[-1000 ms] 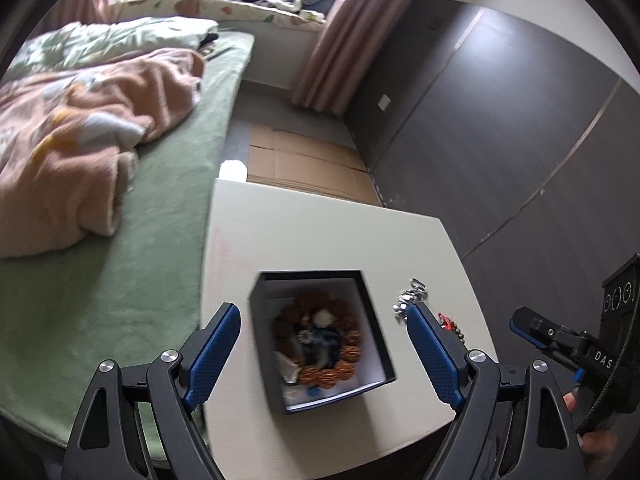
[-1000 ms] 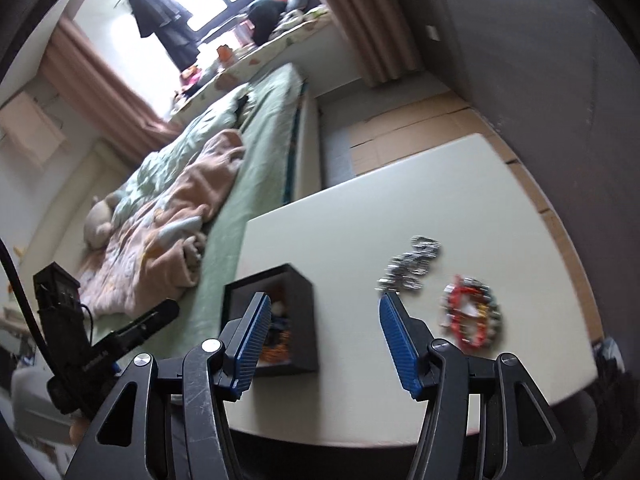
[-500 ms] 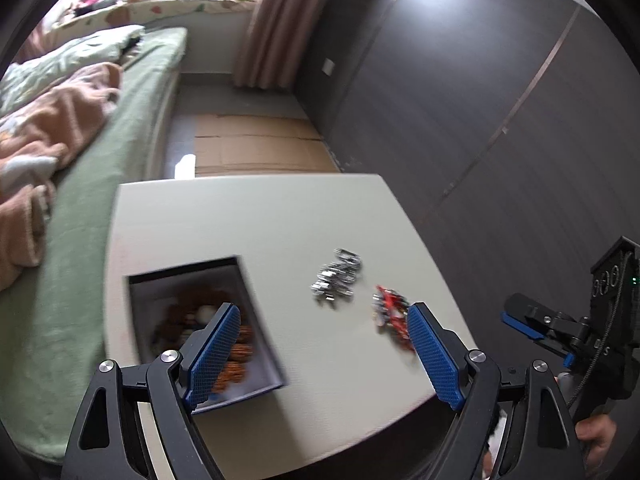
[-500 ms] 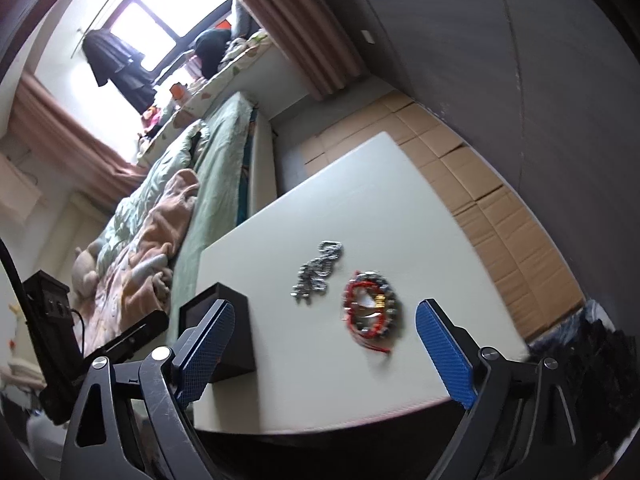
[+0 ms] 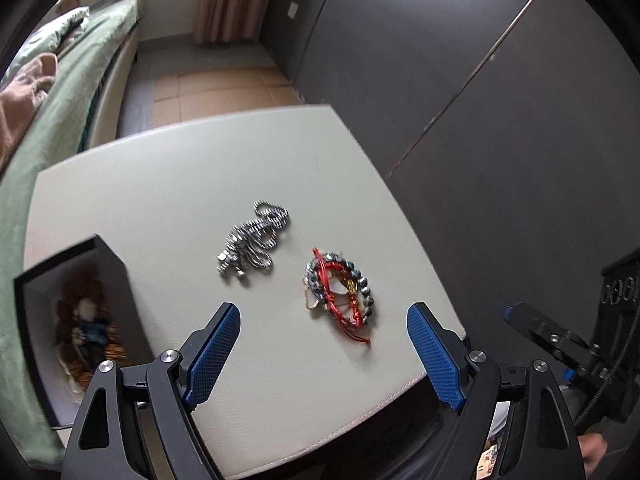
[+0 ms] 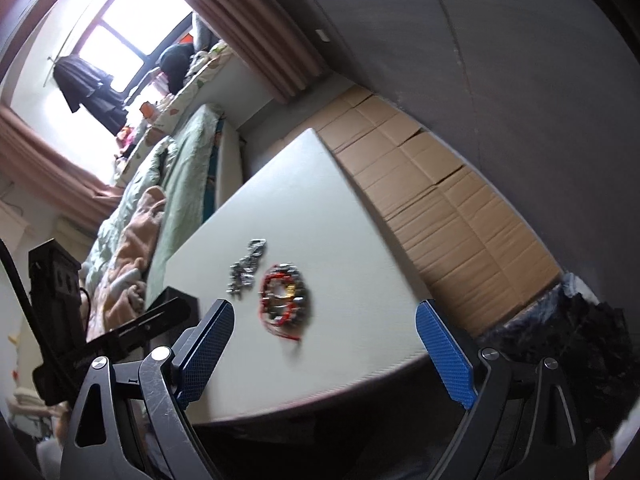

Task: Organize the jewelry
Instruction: 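Reach the left tool to the red-string bead bracelet and grasp it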

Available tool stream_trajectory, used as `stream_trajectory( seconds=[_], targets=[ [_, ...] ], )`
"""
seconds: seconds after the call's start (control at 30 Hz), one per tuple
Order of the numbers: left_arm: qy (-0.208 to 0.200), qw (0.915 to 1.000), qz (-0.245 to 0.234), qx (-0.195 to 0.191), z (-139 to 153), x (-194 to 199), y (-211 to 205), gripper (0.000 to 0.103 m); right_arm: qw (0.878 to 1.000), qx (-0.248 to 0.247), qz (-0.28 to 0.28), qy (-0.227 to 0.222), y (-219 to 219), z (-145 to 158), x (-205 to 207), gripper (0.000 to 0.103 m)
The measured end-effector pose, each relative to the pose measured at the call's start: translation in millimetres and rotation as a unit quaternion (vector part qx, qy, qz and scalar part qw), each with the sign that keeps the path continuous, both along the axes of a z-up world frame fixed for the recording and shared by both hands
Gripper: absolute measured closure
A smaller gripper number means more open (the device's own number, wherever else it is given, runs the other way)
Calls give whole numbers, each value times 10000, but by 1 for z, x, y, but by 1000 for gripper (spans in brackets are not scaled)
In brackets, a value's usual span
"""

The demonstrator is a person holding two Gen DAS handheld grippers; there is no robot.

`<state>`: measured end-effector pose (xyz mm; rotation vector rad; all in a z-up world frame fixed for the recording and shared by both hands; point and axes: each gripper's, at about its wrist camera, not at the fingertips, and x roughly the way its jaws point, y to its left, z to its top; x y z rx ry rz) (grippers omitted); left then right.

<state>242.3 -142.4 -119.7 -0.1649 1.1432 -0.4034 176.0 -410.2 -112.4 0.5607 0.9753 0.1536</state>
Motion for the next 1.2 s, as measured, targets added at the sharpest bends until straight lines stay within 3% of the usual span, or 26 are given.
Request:
stream_trajectory(
  seconds=[0.33, 0.5, 0.6, 0.83, 1.1, 1.2],
  targets=[
    [640, 9979, 24, -13, -40, 10, -30, 57, 9997, 16, -236, -117, -26, -13, -11, 10],
    [691, 9976, 22, 9, -49, 13, -42, 67, 9999, -101, -123, -56, -17, -16, -5, 10],
    [698, 9972, 197, 166, -54, 15, -40, 96, 9998, -128, 25, -129, -7, -14, -1, 10],
    [467, 9982, 366, 8, -34, 14, -15, 101, 9993, 110, 365, 27, 12, -24, 19, 12],
    [87, 9989, 439, -109, 0, 10, 8, 101, 9948, 97, 939, 374, 51, -40, 49, 55],
    [15, 9986, 505, -147, 8, 8, 18, 101, 9932, -23, 1042, 511, 61, -47, 59, 65]
  ],
)
